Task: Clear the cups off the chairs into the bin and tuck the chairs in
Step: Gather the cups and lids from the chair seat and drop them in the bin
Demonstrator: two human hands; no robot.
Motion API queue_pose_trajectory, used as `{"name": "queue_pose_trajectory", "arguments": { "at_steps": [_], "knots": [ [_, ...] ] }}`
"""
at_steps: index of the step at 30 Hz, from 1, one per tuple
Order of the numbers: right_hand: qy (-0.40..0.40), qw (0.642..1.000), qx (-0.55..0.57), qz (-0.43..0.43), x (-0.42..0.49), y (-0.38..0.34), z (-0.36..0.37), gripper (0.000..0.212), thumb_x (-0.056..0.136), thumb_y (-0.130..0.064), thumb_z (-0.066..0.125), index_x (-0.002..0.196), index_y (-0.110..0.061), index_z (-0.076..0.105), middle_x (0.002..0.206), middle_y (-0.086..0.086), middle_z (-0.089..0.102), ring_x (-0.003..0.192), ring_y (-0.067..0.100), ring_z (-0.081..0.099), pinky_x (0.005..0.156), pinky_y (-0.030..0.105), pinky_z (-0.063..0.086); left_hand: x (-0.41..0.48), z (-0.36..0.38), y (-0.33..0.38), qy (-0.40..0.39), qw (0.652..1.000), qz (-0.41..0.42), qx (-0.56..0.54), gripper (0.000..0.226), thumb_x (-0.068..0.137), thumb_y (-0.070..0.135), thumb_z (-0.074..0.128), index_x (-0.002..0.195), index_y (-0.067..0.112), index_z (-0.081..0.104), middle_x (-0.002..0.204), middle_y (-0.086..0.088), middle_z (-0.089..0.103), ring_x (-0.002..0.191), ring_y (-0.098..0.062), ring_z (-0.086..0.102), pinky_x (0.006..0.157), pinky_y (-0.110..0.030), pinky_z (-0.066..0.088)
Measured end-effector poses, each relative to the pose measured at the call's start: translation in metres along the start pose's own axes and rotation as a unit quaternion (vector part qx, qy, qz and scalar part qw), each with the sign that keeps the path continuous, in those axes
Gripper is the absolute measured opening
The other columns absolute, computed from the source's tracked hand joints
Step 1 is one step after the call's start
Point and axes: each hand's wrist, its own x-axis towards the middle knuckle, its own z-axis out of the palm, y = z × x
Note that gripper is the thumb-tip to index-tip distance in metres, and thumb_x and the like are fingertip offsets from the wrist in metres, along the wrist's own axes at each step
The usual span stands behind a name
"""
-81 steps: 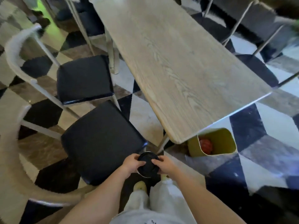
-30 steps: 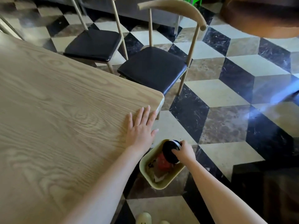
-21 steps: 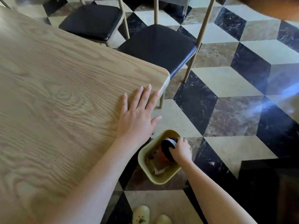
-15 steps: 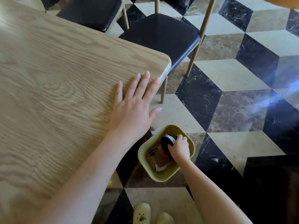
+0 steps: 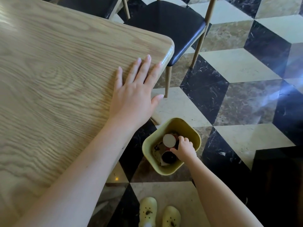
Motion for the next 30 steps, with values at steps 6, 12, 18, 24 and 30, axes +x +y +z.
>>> {"name": "queue_pose_trajectory", "arguments": {
  "at_steps": [6,12,18,24,30],
  "knots": [
    [-0.079,0.993,-0.08,-0.021,-0.03,-0.004,-0.034,0.085,0.082,-0.057,0.061,0.147,-0.019,0.023,0.141,0.009,0.04,0.125,0.032,0.041,0.101,0.044,0.042,0.001,-0.005,0.003,-0.011,1.0,0.002,-0.003,0.072,0.096,0.051,0.036,0.153,0.028,-0.001,0.163,-0.001,-0.001,0.15,-0.02,-0.001,0.12,-0.052,0.001],
    [-0.172,0.977,-0.107,-0.063,-0.074,-0.026,-0.106,0.072,0.089,-0.052,0.053,0.146,-0.015,0.031,0.14,0.008,0.046,0.127,0.03,0.046,0.107,0.042,0.038,0.003,-0.015,0.006,-0.075,0.997,0.0,-0.006,0.072,0.098,0.047,0.034,0.152,0.026,-0.007,0.162,-0.001,-0.01,0.15,-0.022,-0.009,0.119,-0.055,-0.001],
    [-0.163,0.975,-0.138,-0.059,-0.138,-0.049,-0.185,0.073,0.085,-0.061,0.051,0.142,-0.019,0.035,0.137,0.009,0.05,0.122,0.03,0.05,0.103,0.044,0.041,-0.013,-0.047,0.016,-0.23,0.973,0.023,0.018,0.07,0.099,0.05,0.029,0.153,0.024,-0.008,0.159,-0.003,-0.025,0.147,-0.025,-0.02,0.119,-0.054,-0.005],
    [-0.153,0.972,-0.172,-0.035,-0.216,-0.071,-0.252,0.077,0.086,-0.063,0.049,0.146,-0.016,0.035,0.148,0.01,0.042,0.132,0.033,0.043,0.11,0.043,0.035,-0.031,-0.12,0.023,-0.367,0.927,0.069,0.019,0.065,0.098,0.051,0.03,0.154,0.029,0.004,0.163,-0.001,-0.006,0.15,-0.021,-0.008,0.12,-0.052,-0.004],
    [-0.125,0.978,-0.167,-0.001,-0.282,-0.1,-0.323,0.081,0.086,-0.065,0.048,0.148,-0.016,0.031,0.153,0.008,0.035,0.138,0.033,0.035,0.113,0.042,0.032,-0.024,-0.21,0.035,-0.377,0.921,0.098,0.02,0.064,0.096,0.056,0.032,0.151,0.026,0.022,0.16,-0.006,0.021,0.148,-0.026,0.014,0.119,-0.051,0.011]
  ]
}}
